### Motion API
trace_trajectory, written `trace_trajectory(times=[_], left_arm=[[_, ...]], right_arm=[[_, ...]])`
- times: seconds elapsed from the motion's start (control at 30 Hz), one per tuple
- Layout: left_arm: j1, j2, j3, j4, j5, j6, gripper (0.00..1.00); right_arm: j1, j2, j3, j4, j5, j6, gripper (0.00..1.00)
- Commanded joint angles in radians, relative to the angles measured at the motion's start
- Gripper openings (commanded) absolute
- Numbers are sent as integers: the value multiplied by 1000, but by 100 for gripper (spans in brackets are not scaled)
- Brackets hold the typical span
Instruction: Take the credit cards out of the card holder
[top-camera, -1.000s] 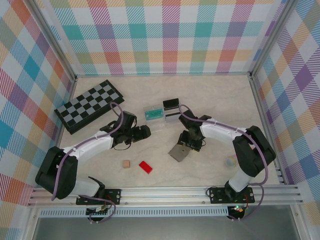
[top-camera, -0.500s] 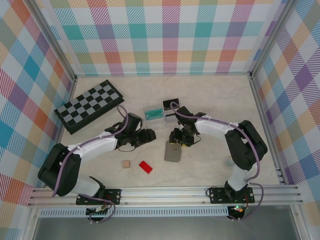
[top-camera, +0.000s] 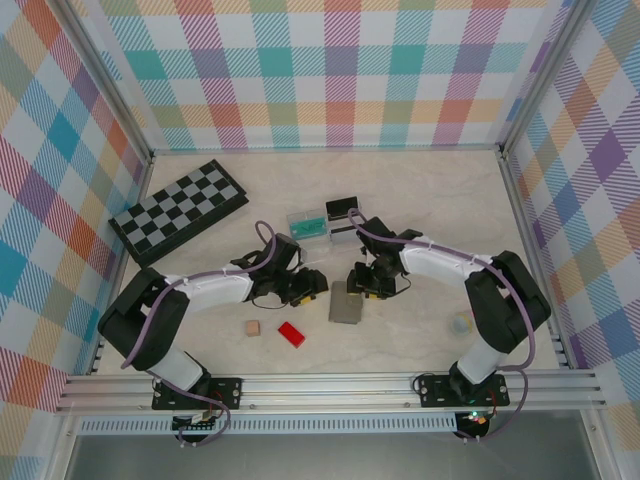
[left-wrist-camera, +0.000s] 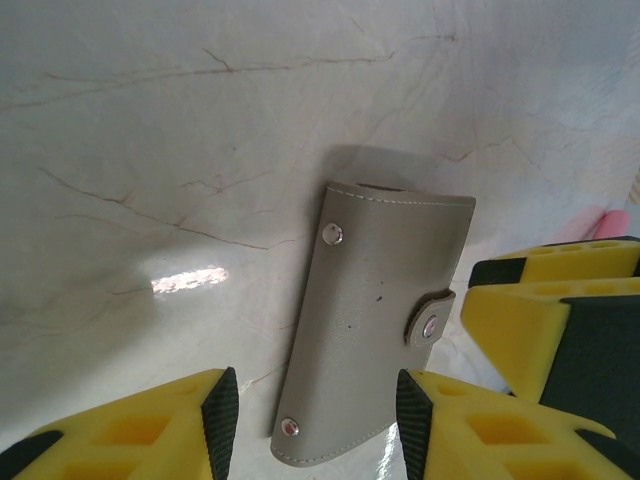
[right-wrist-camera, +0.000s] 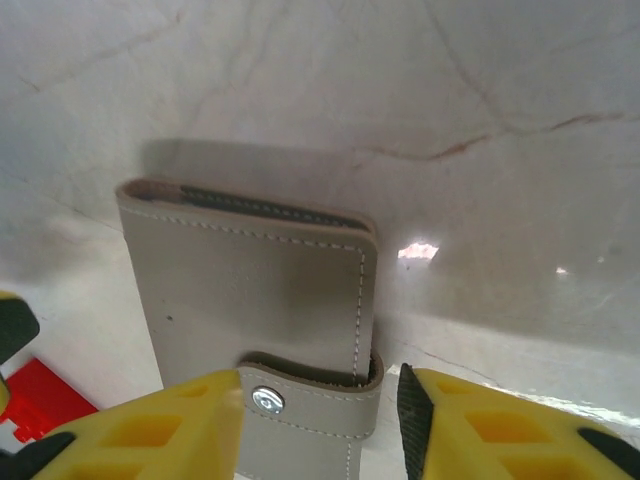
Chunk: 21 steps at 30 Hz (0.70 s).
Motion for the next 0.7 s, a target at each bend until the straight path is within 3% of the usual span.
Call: trace_trajectory(times=[0.0, 0.67], left_arm=[[-18, 32, 9, 35, 52, -13, 48], [-24, 128, -14, 120, 84, -40, 46]], right_arm=[[-4, 33, -7, 39, -78, 9, 41], [-4, 113, -3, 92, -101, -10, 37]])
